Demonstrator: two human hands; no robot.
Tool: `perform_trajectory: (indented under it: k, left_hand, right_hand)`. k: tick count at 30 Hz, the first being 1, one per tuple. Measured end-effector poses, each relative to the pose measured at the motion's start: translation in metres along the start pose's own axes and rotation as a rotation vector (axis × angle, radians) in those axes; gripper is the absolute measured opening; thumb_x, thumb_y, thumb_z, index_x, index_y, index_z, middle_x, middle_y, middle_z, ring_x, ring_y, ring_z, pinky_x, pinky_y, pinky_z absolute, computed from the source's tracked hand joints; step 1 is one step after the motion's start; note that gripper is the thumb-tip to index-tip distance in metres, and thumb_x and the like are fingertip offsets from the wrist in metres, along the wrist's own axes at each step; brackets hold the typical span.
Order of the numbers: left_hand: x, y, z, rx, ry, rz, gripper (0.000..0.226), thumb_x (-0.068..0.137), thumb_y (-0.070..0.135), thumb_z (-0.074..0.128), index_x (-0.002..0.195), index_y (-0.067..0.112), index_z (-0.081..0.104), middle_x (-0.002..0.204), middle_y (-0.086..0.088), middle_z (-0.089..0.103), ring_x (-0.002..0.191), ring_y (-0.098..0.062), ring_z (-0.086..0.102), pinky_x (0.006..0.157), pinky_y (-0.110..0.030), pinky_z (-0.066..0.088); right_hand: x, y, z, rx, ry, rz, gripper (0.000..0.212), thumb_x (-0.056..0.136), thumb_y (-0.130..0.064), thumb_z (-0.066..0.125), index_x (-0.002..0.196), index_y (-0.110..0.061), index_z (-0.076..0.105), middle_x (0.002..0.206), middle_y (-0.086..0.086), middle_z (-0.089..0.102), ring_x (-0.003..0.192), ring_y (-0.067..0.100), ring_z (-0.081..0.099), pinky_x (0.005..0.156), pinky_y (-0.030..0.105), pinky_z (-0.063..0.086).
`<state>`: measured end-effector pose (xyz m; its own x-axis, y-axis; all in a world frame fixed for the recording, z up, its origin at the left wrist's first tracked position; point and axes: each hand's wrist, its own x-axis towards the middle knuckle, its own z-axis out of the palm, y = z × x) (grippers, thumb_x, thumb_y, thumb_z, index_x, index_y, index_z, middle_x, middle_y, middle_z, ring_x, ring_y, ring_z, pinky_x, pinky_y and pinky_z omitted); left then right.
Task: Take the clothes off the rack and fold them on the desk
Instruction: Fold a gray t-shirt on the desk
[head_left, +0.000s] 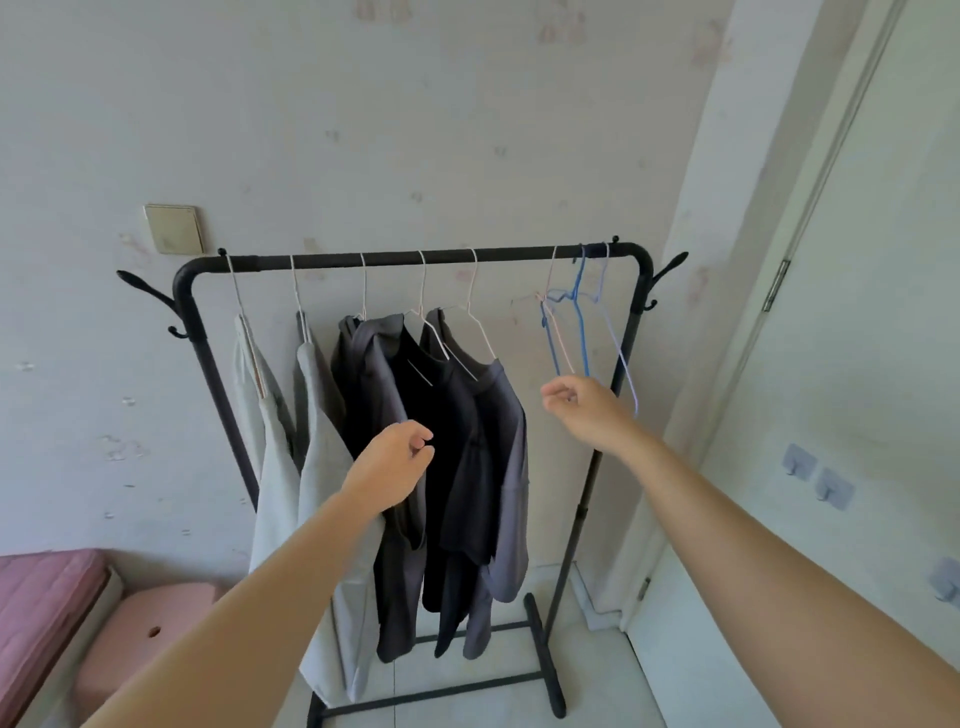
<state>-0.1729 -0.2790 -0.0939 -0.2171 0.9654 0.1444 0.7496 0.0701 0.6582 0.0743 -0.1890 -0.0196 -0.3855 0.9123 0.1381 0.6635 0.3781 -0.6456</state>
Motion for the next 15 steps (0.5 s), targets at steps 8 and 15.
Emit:
perform_trajectory:
  k: [8,15]
  left_hand:
    - [0.124,0.021,-0.017,0.086,0.118,0.248,0.024,0.097,0.023,0.053,0.118,0.022,0.062,0.119,0.005,0.060,0.119,-0.013,0.048,0.095,-0.028,0.043]
    - [0.161,0.014,0.027,0.519,0.117,0.480,0.016,0.090,0.024,0.055,0.091,0.026,0.072,0.081,0.010,0.067,0.092,-0.015,0.058,0.106,-0.033,0.033]
  right_hand:
    - [0.128,-0.025,0.018,0.019,0.000,0.027,0.033,0.097,-0.018,0.049,0.130,-0.014,0.054,0.126,0.002,0.058,0.116,0.018,0.054,0.090,0.024,0.039]
    - [0.193,-0.015,0.056,0.063,-0.046,0.034,0.043,0.096,-0.015,0.051,0.138,-0.012,0.044,0.135,0.006,0.052,0.122,0.023,0.051,0.096,0.030,0.040]
